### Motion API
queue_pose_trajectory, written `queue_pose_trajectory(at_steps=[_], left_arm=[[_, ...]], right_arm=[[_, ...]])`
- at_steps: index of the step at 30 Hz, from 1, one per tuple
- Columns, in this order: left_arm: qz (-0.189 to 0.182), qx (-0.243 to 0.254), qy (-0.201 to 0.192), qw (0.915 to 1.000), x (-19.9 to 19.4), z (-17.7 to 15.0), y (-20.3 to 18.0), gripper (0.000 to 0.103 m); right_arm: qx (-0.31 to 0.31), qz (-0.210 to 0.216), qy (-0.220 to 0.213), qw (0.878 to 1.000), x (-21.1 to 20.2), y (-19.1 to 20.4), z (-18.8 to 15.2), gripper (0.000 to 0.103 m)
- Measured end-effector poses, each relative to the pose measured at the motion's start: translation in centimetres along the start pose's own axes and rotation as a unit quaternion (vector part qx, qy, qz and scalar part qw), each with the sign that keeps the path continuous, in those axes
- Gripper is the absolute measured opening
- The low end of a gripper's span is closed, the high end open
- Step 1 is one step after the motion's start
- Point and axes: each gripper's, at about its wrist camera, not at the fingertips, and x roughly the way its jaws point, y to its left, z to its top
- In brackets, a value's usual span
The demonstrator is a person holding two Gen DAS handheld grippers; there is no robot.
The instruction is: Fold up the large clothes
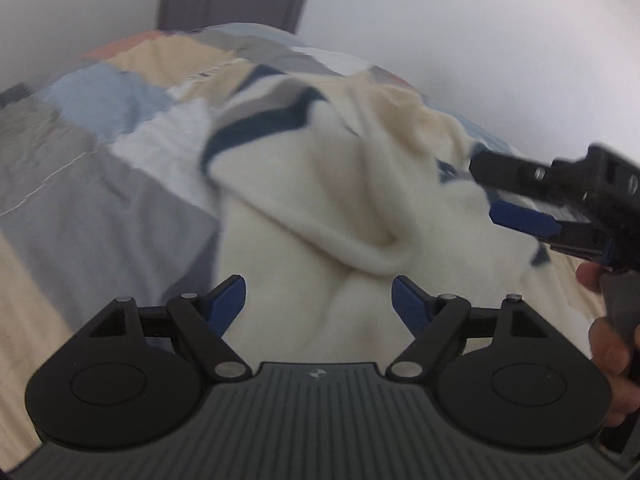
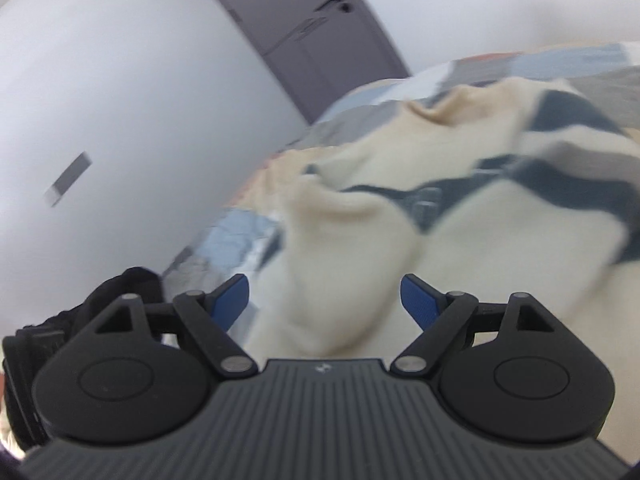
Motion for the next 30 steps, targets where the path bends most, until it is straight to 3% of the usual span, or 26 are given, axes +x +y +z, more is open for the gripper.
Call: queue_pose_trajectory(at_steps=[5, 9, 11, 14, 16, 18, 20, 27, 30], left_arm=[[-0.004, -0.040, -0.021, 0.9990, 0.2, 1.1, 2.2, 0.084], [0.031, -0.042, -0.029, 0.9982, 1.4, 1.6, 3.2, 0.084], [0.029, -0.047, -0.034, 0.9979, 1.4, 1.6, 3.8, 0.084], [0.023, -0.056, -0.039, 0.9974, 1.3, 1.8, 4.5, 0.084], [0.017, -0.057, -0.038, 0.9975, 1.4, 1.8, 4.7, 0.084], [-0.002, -0.048, -0.036, 0.9982, 1.5, 1.8, 4.6, 0.084], [-0.015, -0.058, -0.048, 0.9970, 1.2, 1.8, 4.4, 0.084], [-0.050, -0.071, -0.079, 0.9931, -0.8, 1.5, 3.8, 0.087], [-0.124, -0.103, -0.044, 0.9860, -0.2, 1.2, 3.6, 0.088]], right_arm=[[-0.054, -0.057, 0.008, 0.997, 4.7, 2.6, 1.2, 0.085], [-0.060, -0.089, 0.010, 0.994, 8.5, 2.9, 1.6, 0.084], [-0.059, -0.114, 0.004, 0.992, 10.0, 2.8, 1.5, 0.083], [-0.051, -0.145, 0.008, 0.988, 11.7, 2.7, 1.4, 0.068], [-0.042, -0.170, 0.009, 0.984, 12.0, 2.4, 1.5, 0.035], [-0.021, -0.161, -0.028, 0.986, 10.7, 2.1, 1.6, 0.014], [-0.006, -0.137, -0.067, 0.988, 8.4, 2.0, 1.8, 0.013], [0.033, -0.154, -0.126, 0.979, 0.5, 0.2, 1.4, 0.012], [0.065, -0.182, -0.113, 0.975, -1.6, -2.1, -0.7, 0.012]])
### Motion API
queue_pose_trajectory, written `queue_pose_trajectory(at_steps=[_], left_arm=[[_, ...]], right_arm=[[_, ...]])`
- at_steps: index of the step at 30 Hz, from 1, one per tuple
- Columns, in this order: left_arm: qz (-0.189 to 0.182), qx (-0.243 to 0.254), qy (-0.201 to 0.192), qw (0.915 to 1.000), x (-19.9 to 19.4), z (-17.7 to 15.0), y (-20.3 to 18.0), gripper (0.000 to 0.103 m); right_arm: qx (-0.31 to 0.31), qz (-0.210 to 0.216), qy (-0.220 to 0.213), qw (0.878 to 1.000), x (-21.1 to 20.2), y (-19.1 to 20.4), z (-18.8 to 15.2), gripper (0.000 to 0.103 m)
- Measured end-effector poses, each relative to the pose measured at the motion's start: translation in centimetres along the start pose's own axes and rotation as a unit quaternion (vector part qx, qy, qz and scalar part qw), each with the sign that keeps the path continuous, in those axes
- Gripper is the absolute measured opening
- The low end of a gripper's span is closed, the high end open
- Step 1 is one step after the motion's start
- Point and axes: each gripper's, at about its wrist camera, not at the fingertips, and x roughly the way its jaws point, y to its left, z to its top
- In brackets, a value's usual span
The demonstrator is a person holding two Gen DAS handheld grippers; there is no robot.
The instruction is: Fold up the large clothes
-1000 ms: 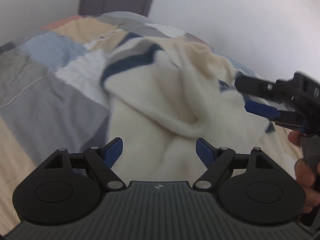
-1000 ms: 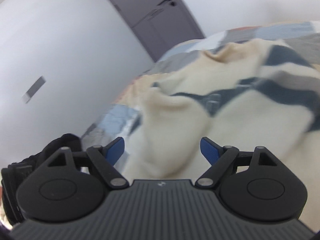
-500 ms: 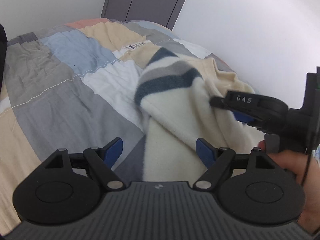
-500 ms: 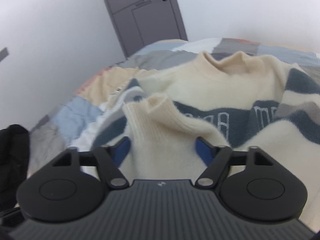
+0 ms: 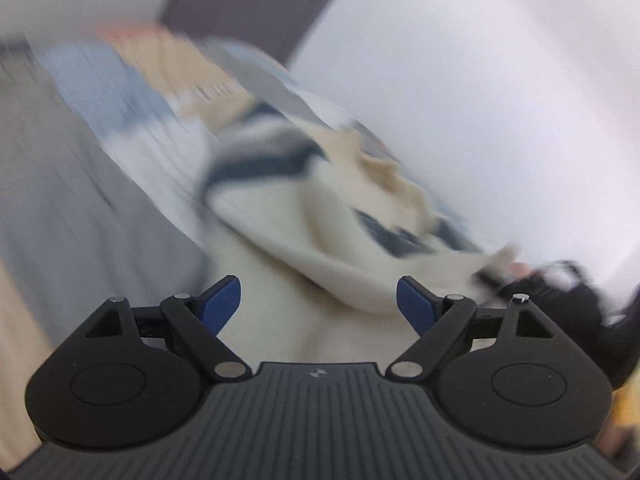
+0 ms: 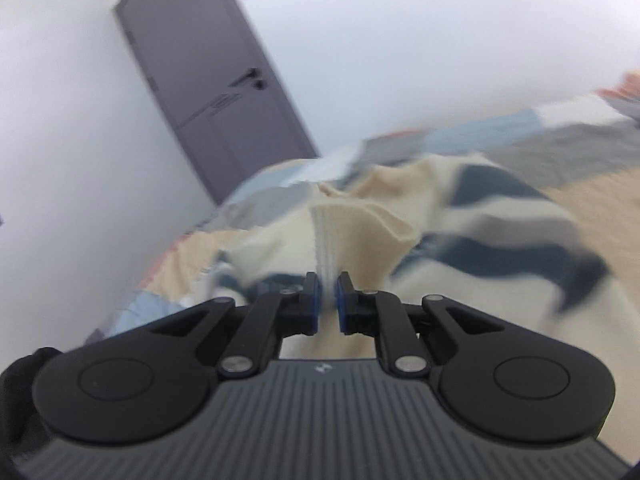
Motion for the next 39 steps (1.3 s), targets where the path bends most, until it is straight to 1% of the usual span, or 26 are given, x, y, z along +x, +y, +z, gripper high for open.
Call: queue_pose_trajectory(at_steps=[2, 4, 6, 7, 9, 11, 12, 13, 14, 15, 16, 18, 20, 23, 24, 25, 27, 29, 30, 31, 34, 36, 39], left_arm=[[-0.010, -0.002, 0.008, 0.9999, 0.4, -0.4, -0.5, 0.088], [-0.004, 0.017, 0.005, 0.9998, 0.6, -0.8, -1.3, 0.088], [0.010, 0.031, 0.014, 0.9994, 1.0, -1.2, -1.7, 0.088], [0.016, 0.035, 0.026, 0.9989, 1.4, -1.3, -1.7, 0.088], [0.035, 0.040, 0.048, 0.9974, 2.1, -1.5, -1.6, 0.088], [0.047, 0.038, 0.056, 0.9966, 2.3, -1.5, -1.4, 0.088], [0.052, 0.041, 0.057, 0.9962, 2.3, -1.5, -1.5, 0.088], [0.057, 0.047, 0.057, 0.9956, 2.3, -1.5, -1.6, 0.088], [0.062, 0.055, 0.057, 0.9949, 2.3, -1.5, -1.6, 0.088], [0.066, 0.060, 0.057, 0.9944, 2.5, -1.5, -1.6, 0.088], [0.068, 0.061, 0.057, 0.9942, 2.7, -1.5, -1.5, 0.088], [0.076, 0.063, 0.057, 0.9934, 3.1, -1.6, -1.5, 0.088], [0.087, 0.079, 0.053, 0.9917, 3.4, -1.6, -1.8, 0.088], [0.095, 0.100, 0.056, 0.9888, 4.0, -1.7, -2.1, 0.088], [0.098, 0.103, 0.061, 0.9880, 4.3, -1.7, -2.2, 0.088], [0.100, 0.105, 0.066, 0.9873, 4.6, -1.8, -2.2, 0.088], [0.108, 0.110, 0.080, 0.9849, 5.1, -2.2, -2.1, 0.088], [0.114, 0.120, 0.096, 0.9815, 5.6, -2.8, -1.9, 0.088], [0.119, 0.125, 0.099, 0.9801, 5.8, -2.9, -1.8, 0.088], [0.119, 0.126, 0.099, 0.9799, 5.7, -3.0, -1.8, 0.088], [0.116, 0.119, 0.096, 0.9814, 5.5, -3.0, -1.6, 0.088], [0.118, 0.116, 0.092, 0.9818, 4.9, -3.3, -1.4, 0.088], [0.137, 0.097, 0.087, 0.9820, 3.3, -3.7, -1.0, 0.088]], right_arm=[[0.043, -0.021, 0.026, 0.999, -0.2, -2.2, -1.0, 0.012], [0.076, -0.039, 0.062, 0.994, -0.1, -3.9, -2.2, 0.013], [0.096, -0.050, 0.099, 0.989, -0.2, -5.1, -3.5, 0.013], [0.098, -0.054, 0.114, 0.987, -0.3, -5.3, -4.0, 0.017], [0.093, -0.059, 0.119, 0.987, -1.1, -5.4, -4.3, 0.025], [0.082, -0.061, 0.130, 0.986, -1.7, -5.0, -3.9, 0.027], [0.074, -0.067, 0.137, 0.986, -2.0, -4.9, -3.6, 0.032], [0.053, -0.077, 0.145, 0.985, -2.3, -4.6, -3.4, 0.048], [0.024, -0.096, 0.149, 0.984, -2.6, -4.1, -3.2, 0.056], [-0.003, -0.113, 0.141, 0.983, -3.2, -3.6, -3.3, 0.071], [-0.026, -0.120, 0.126, 0.984, -4.0, -3.4, -3.4, 0.074], [-0.056, -0.119, 0.101, 0.986, -5.1, -3.3, -3.2, 0.074], [-0.076, -0.108, 0.079, 0.988, -5.5, -2.8, -3.1, 0.074], [-0.119, -0.081, 0.052, 0.988, -4.3, -1.5, -2.7, 0.074], [-0.136, -0.071, 0.053, 0.987, -3.7, -1.0, -2.6, 0.073], [-0.152, -0.066, 0.059, 0.984, -2.9, -0.6, -2.6, 0.072], [-0.161, -0.057, 0.064, 0.983, -1.0, -0.5, -2.6, 0.071], [-0.160, -0.056, 0.096, 0.981, 1.0, -0.8, -3.0, 0.071], [-0.153, -0.057, 0.119, 0.979, 2.0, -1.1, -3.4, 0.067], [-0.145, -0.056, 0.134, 0.979, 2.7, -1.6, -3.8, 0.067], [-0.165, -0.058, 0.148, 0.973, 3.0, -1.4, -4.0, 0.067], [-0.159, -0.065, 0.170, 0.970, 3.0, -1.0, -3.5, 0.068], [-0.142, -0.065, 0.187, 0.970, 1.8, -1.2, -3.0, 0.067]])
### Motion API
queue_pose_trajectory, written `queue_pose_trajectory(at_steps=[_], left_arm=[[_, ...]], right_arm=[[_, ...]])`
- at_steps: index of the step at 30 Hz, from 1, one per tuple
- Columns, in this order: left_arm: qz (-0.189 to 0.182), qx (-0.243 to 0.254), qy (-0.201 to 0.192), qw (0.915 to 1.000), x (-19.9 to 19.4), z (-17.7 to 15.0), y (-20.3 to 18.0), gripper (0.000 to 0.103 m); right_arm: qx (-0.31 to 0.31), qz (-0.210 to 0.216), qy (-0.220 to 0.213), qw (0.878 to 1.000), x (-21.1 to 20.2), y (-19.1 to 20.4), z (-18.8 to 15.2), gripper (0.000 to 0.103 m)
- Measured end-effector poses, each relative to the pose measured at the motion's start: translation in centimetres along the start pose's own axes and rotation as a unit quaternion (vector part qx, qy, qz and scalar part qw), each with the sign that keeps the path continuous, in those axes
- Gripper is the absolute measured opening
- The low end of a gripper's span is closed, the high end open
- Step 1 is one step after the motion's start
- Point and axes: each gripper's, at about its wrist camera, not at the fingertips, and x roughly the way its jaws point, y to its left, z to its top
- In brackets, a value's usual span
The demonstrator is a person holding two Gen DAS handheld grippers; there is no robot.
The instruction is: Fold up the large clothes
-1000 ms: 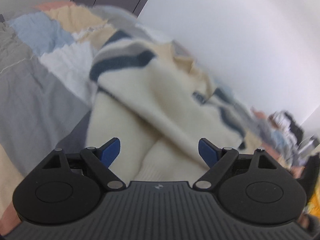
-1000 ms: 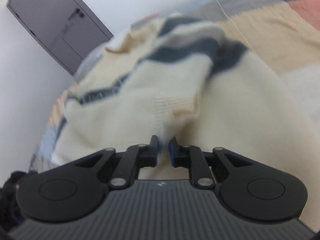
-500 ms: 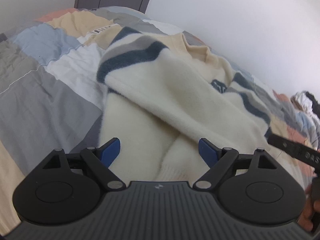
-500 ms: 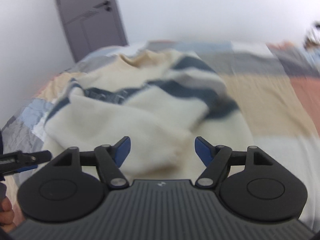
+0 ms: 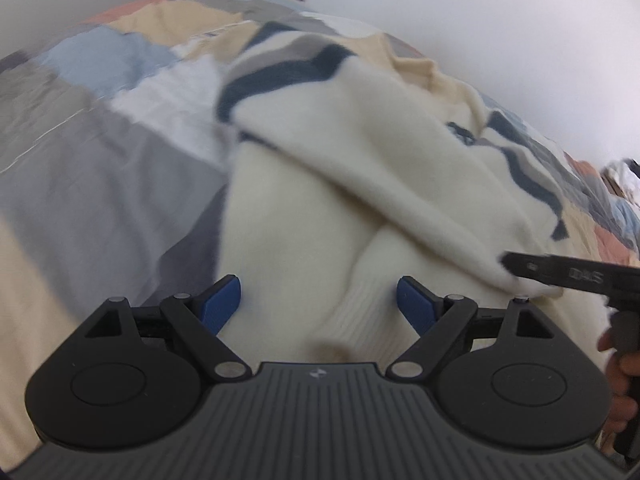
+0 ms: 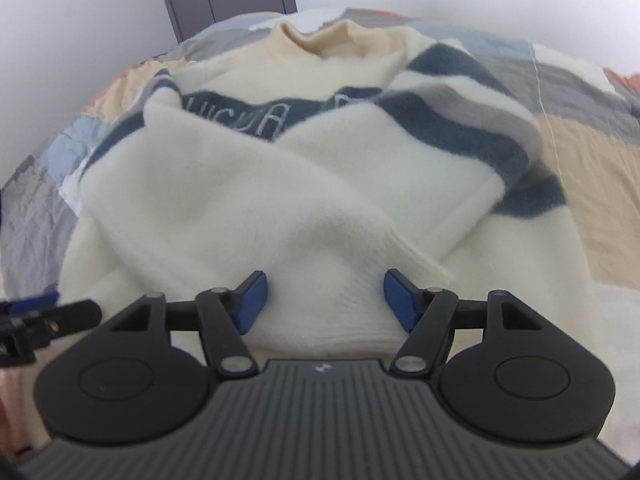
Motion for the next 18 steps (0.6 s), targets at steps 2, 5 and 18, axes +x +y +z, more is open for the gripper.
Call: queue_pose_trajectory(at_steps=[2, 5, 18], left_arm=[[0.015, -0.017, -0.004, 0.9997, -1.2, -0.5, 0.5, 0.088], [0.035, -0.046, -0.004, 0.9983, -2.6, -1.0, 1.3, 0.088], [0.061, -0.198, 0.030, 0.9778, -6.5, -1.8, 4.5, 0.088]], right_arm=[[-0.002, 0.011, 0.007, 1.000, -1.0, -0.7, -1.0, 0.071], [-0.002, 0.011, 0.026, 1.000, -2.5, -2.2, -2.4, 0.080], [0.332, -0.043, 0.022, 0.942, -6.6, -15.5, -6.2, 0.085]])
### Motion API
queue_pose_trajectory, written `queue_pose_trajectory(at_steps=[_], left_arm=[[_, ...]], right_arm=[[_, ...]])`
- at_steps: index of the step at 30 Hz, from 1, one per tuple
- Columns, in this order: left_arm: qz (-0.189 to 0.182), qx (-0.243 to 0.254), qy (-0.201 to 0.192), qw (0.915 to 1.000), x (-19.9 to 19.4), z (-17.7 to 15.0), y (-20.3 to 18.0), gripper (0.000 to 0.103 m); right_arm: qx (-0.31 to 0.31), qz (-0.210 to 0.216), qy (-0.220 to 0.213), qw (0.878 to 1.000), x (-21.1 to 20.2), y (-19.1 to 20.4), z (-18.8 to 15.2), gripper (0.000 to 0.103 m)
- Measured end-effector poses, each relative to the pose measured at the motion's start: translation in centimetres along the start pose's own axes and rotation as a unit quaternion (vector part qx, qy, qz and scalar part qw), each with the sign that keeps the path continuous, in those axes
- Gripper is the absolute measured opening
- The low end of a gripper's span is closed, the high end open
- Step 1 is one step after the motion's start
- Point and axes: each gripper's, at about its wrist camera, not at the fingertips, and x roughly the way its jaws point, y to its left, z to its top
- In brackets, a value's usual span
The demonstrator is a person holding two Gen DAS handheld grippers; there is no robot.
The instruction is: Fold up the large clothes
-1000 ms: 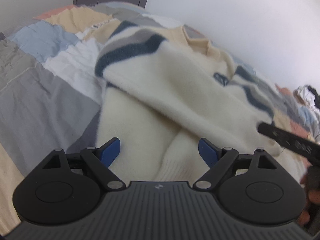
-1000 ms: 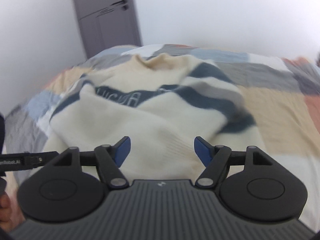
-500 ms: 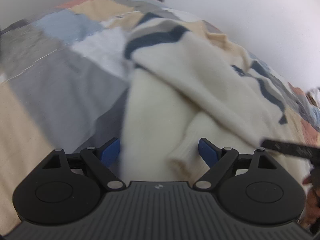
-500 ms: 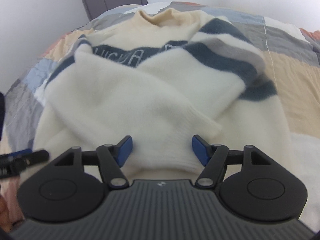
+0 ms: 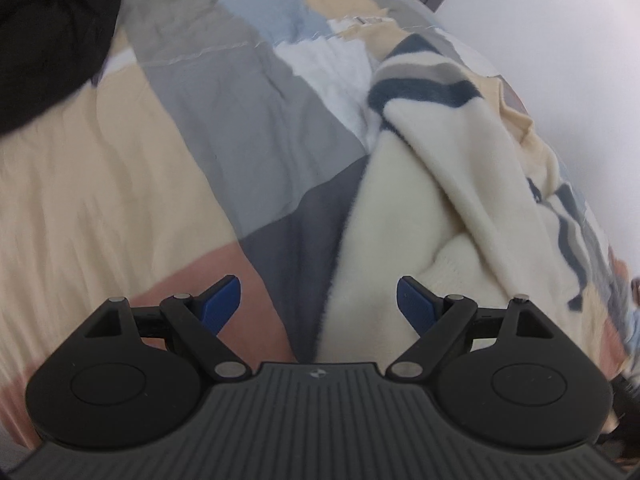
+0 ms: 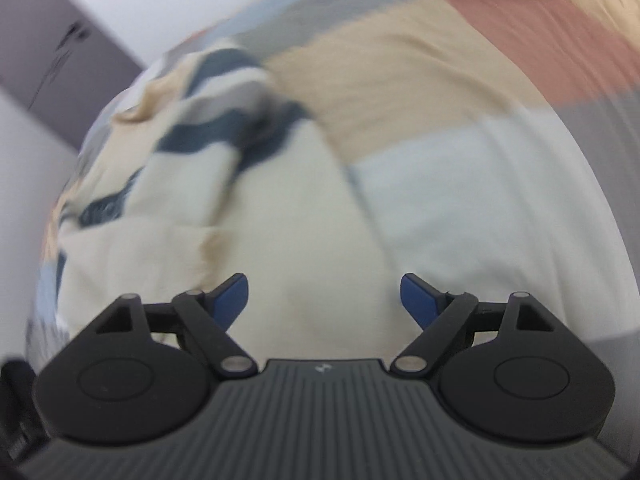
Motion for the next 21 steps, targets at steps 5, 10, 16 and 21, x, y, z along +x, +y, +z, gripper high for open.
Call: queue_pose_trajectory(at_steps=[5, 10, 16, 21], left_arm=[[-0.037, -0.046, 0.053, 0.9969, 1.9, -0.5, -0.1, 0.088], [-0.052, -0.096, 0.085, 0.9904, 4.3, -0.6, -0.4, 0.088], [-0.125, -0.087, 0.075, 0.9855, 3.5, -1.0, -1.3, 0.088], [-0.126, -0.090, 0.096, 0.9833, 5.6, -1.2, -1.8, 0.088]], right_arm=[[0.049, 0.041, 0.041, 0.997, 1.7, -1.6, 0.2, 0.087], [0.055, 0.088, 0.074, 0.992, 2.6, -1.7, 0.2, 0.087], [0.077, 0.175, 0.116, 0.975, 2.9, -1.6, -0.2, 0.087], [0.021, 0.169, 0.123, 0.978, 3.4, 0.9, -1.2, 0.086]])
